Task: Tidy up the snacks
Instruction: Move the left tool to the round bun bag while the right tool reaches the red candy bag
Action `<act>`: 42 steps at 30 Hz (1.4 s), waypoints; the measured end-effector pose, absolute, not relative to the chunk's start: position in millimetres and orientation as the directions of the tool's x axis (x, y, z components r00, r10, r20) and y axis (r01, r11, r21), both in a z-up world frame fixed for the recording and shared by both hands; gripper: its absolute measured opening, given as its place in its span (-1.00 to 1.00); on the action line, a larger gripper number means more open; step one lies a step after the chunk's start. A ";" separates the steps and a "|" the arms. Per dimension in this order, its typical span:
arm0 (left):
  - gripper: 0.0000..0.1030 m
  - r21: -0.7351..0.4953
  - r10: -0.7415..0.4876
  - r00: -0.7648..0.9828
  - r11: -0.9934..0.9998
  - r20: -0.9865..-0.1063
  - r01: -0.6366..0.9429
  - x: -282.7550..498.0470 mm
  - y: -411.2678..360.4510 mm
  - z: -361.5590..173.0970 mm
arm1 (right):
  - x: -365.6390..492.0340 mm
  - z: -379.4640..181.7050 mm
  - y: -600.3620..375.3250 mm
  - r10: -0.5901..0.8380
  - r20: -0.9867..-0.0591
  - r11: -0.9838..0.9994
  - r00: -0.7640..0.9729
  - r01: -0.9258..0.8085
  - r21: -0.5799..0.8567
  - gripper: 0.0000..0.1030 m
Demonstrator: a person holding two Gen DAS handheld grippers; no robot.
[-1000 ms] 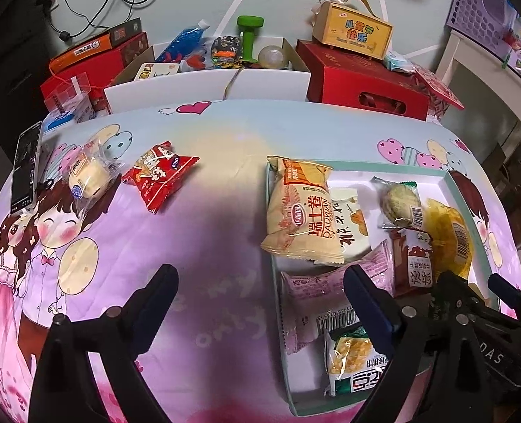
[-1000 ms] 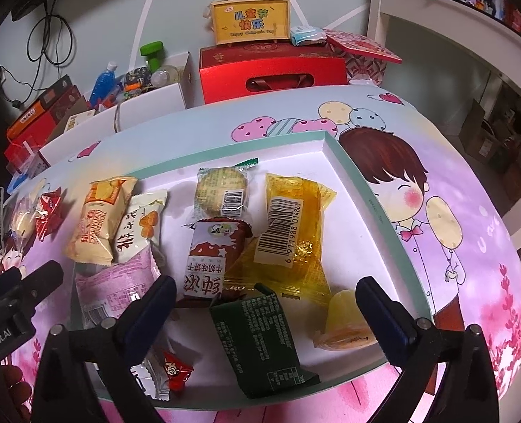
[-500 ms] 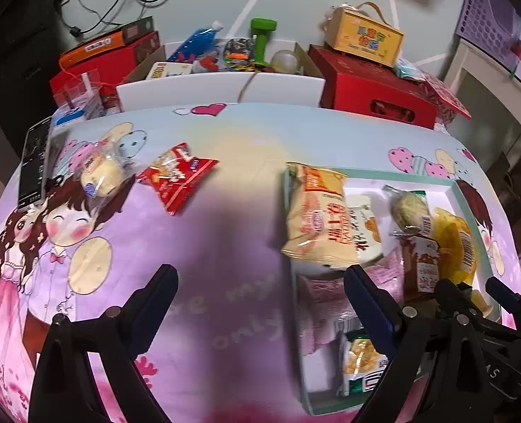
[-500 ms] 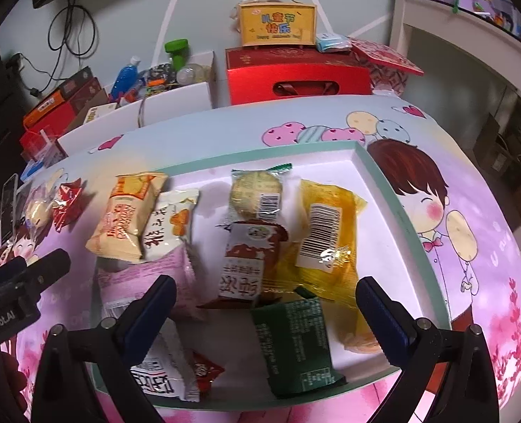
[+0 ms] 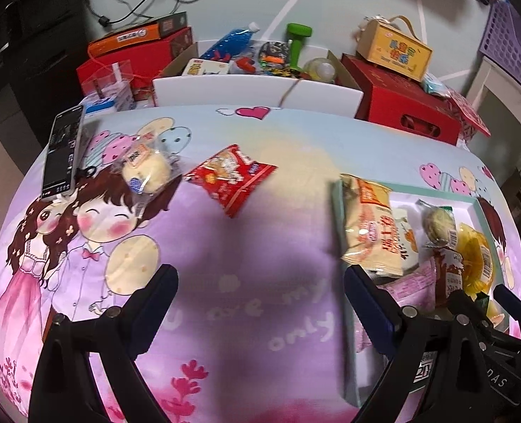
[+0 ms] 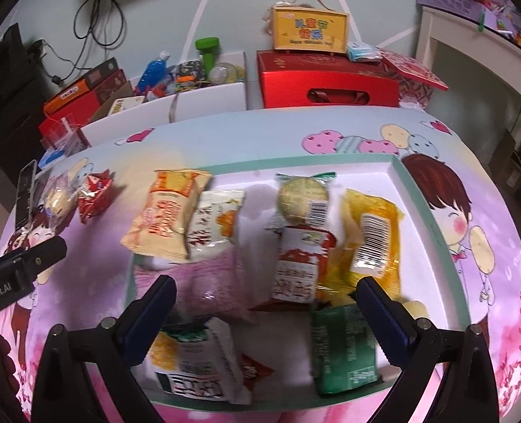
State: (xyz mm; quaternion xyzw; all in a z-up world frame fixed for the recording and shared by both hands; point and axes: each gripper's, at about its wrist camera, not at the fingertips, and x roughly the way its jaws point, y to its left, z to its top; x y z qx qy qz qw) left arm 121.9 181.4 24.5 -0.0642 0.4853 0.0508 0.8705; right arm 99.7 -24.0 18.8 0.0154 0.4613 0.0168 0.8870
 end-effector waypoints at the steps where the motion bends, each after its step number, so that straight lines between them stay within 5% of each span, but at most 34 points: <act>1: 0.85 -0.071 0.025 0.525 0.984 -0.851 -0.161 121.4 187.8 25.1 | 100.0 19.7 -20.9 0.053 -0.815 0.999 0.577 -0.023 0.048 1.00; 17: 0.85 -0.168 0.029 0.509 0.927 -0.861 -0.337 113.4 284.8 19.8 | 112.0 30.9 47.9 0.182 -0.765 0.980 0.618 -0.178 0.090 1.00; 42: 0.85 -0.184 0.019 0.520 0.924 -0.854 -0.336 168.5 314.2 11.6 | 151.8 30.0 131.8 0.255 -0.721 0.944 0.644 -0.327 0.042 1.00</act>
